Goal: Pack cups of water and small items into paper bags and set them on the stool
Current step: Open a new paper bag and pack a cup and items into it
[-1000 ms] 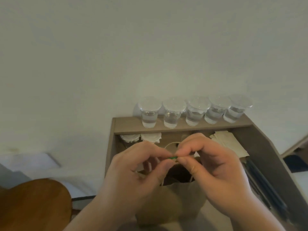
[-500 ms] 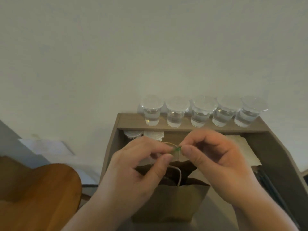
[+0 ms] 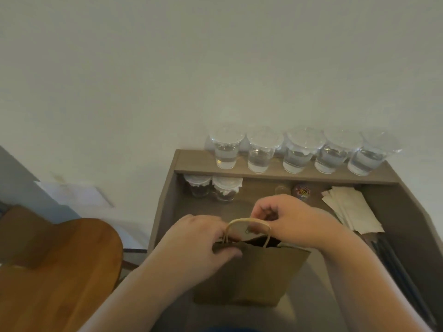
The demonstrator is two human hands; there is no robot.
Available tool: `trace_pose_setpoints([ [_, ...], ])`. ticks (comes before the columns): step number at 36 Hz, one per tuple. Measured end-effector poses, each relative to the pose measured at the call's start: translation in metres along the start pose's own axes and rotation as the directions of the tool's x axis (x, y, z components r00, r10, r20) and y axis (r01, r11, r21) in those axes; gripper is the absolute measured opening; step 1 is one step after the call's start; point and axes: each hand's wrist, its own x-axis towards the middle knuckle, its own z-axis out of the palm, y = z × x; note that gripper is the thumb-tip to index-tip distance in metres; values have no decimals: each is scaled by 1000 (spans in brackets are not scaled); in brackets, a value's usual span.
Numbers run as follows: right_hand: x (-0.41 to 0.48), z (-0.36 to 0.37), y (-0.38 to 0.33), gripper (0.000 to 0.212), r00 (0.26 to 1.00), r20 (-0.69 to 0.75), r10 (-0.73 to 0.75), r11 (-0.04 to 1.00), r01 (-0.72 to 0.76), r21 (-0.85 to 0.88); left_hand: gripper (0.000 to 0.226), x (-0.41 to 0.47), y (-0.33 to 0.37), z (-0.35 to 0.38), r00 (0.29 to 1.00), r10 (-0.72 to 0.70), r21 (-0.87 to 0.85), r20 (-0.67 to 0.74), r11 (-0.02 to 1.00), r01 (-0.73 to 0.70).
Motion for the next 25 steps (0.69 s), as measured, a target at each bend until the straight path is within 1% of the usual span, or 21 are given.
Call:
trace_pose_setpoints([
  [2,-1,-1,-3,7,999,42,-6,1000,6,1,37,2,-3,3,1000,-3,-32,-3,999,3],
  [6,-8,-4,-12,7,995,80,-59,998,56,35,39,4,-11,9,1000,14,-98,-22,995,-16],
  [12,-20,-5,-27,12,993,86,-77,996,72,57,32,2,-16,10,997,57,-182,-46,981,-65],
  [16,-26,-1,-35,14,994,59,-91,996,91,11,32,1,-18,11,996,64,-197,-63,978,-75],
  [23,-31,2,-44,13,998,47,-45,990,51,-130,29,1,-18,13,996,42,-237,-80,970,-60],
  [25,-30,4,-44,14,999,16,-41,987,43,-154,30,2,-18,13,994,41,-237,-99,970,-64],
])
